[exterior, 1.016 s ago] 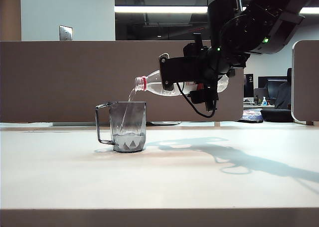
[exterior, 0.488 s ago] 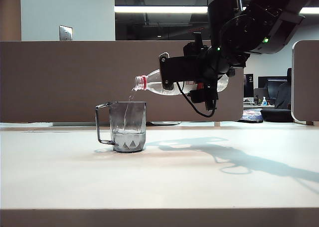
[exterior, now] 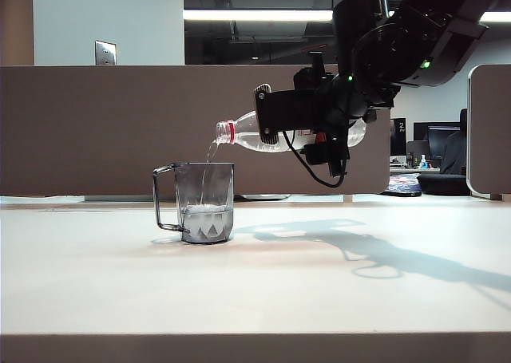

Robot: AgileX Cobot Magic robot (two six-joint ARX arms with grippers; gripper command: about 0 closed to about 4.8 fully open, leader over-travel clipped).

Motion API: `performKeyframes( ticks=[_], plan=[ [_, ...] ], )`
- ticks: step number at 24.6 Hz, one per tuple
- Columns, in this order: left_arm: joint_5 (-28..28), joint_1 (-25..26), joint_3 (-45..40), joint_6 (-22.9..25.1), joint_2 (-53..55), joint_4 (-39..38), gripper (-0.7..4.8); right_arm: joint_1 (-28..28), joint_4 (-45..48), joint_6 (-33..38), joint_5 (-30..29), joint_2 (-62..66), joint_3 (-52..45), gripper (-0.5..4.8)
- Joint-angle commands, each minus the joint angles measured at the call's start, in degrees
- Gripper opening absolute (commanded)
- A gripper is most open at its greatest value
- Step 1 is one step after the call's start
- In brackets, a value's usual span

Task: Pick up the mineral water bottle on the table and pour water into the mug until it's half full.

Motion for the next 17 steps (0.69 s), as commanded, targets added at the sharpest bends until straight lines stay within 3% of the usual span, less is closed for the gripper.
performKeyframes(
  ticks=[1,17],
  plan=[
    [0.2,0.0,0.2,0.0,0.0,0.6,-0.05,0.1,2.7,-0.4,0.3,-0.9,0.6,3.44],
    [0.2,0.0,0.2,0.0,0.0,0.6,-0.05,0.1,2.6,-2.2,0.3,-0.9,0.6,3.44]
  ],
)
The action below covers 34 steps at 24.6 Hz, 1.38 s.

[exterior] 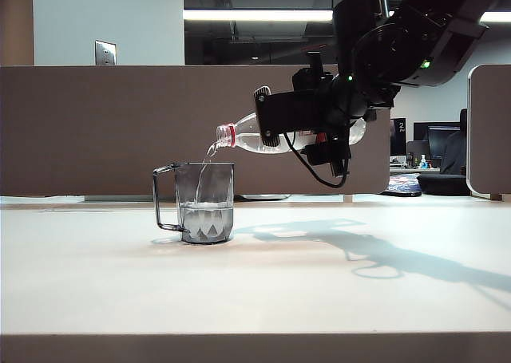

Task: Pick up the mineral water bottle on the table and pour water into the mug until it's half full.

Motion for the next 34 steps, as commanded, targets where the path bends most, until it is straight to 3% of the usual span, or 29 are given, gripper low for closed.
performKeyframes(
  ticks=[1,15,23,34],
  plan=[
    [0.2,0.0,0.2,0.0,0.0,0.6,-0.05,0.1,2.6,0.0,0.3,-0.9,0.6,3.44],
    [0.2,0.0,0.2,0.0,0.0,0.6,-0.05,0.2,2.6,2.0,2.1,-0.9,0.5,3.44],
    [0.2,0.0,0.2,0.0,0.0,0.6,-0.05,0.8,2.6,9.9,5.0,-0.9,0.1,3.45],
    [0.2,0.0,0.2,0.0,0.0,0.5,-0.05,2.4,2.2,28.3,9.2,-0.9,-0.2,3.45]
  ],
)
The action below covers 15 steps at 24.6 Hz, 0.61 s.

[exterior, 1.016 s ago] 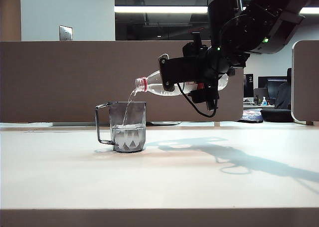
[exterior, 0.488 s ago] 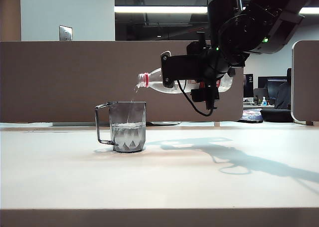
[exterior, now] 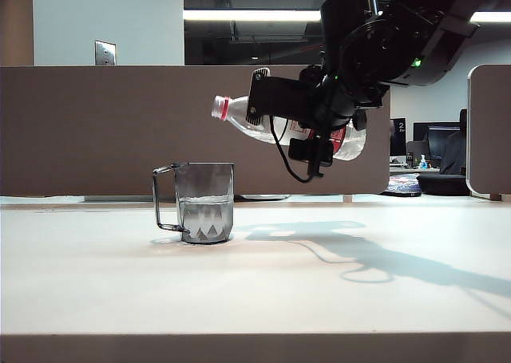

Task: Pick up the mineral water bottle on the table and pour water into the mug until it's half full.

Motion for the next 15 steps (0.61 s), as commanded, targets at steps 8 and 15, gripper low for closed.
performKeyframes(
  ticks=[8,15],
  plan=[
    [0.2,0.0,0.2,0.0,0.0,0.5,-0.05,0.9,1.4,22.9,6.4,-1.0,-1.6,3.45],
    [0.2,0.0,0.2,0.0,0.0,0.5,-0.05,0.8,1.4,40.3,6.3,-1.4,-4.7,3.45]
  ],
)
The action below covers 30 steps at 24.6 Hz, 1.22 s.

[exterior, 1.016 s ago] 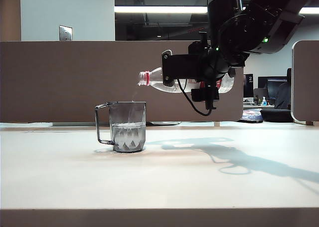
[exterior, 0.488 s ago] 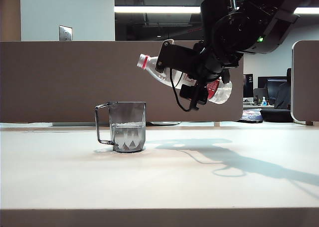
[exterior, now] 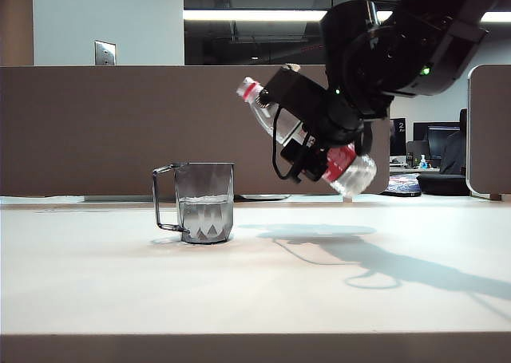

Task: Pick up the mineral water bottle on the table and pour water into the mug until it's half full.

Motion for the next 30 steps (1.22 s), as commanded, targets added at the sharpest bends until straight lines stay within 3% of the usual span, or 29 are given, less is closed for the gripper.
performKeyframes(
  ticks=[1,9,15,23,30],
  plan=[
    [0.2,0.0,0.2,0.0,0.0,0.6,-0.05,0.0,1.8,12.0,0.2,-1.0,-0.9,3.45],
    [0.2,0.0,0.2,0.0,0.0,0.5,-0.05,-0.2,2.4,25.1,-2.0,-1.0,-1.5,3.45],
    [0.2,0.0,0.2,0.0,0.0,0.6,-0.05,-2.1,11.5,38.5,-11.0,-0.9,-4.8,3.45],
    [0.2,0.0,0.2,0.0,0.0,0.6,-0.05,-5.3,26.0,41.0,-18.9,-0.8,-12.9,3.45],
    [0.2,0.0,0.2,0.0,0.0,0.6,-0.05,-5.9,37.0,42.4,-20.7,3.5,-16.9,3.44]
  ],
)
